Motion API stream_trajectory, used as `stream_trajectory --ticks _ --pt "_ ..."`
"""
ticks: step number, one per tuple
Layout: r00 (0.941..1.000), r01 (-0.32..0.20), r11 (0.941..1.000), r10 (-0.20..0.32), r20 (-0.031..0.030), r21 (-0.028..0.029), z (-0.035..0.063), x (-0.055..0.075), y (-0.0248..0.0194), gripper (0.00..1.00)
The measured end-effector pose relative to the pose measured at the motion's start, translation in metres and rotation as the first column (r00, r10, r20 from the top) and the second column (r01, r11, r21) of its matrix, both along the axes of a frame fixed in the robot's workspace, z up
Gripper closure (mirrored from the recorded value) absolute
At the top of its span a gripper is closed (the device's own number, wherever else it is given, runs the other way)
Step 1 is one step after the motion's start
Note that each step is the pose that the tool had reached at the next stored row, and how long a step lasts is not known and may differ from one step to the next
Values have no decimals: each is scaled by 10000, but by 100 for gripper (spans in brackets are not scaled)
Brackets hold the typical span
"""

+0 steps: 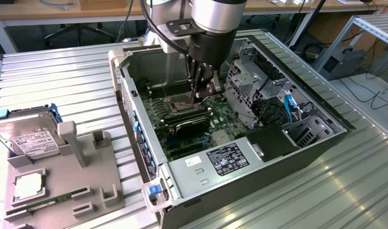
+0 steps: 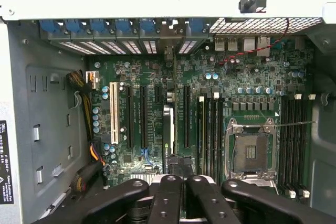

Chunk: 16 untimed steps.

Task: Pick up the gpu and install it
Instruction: 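Press down on the gpu until it lock into place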

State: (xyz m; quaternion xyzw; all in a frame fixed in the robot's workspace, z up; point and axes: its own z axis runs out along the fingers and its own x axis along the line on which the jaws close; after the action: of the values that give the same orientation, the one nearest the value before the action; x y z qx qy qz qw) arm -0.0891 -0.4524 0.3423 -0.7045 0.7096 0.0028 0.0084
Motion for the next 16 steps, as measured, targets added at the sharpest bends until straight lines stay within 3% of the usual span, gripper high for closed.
stream_trajectory --ticks 7,13,16 --pt "10000 0 10000 0 -1 -1 1 -38 0 89" --pt "10000 0 10000 0 0 0 -2 -263 0 89" --pt "10000 0 10000 0 0 -1 -34 -309 0 89"
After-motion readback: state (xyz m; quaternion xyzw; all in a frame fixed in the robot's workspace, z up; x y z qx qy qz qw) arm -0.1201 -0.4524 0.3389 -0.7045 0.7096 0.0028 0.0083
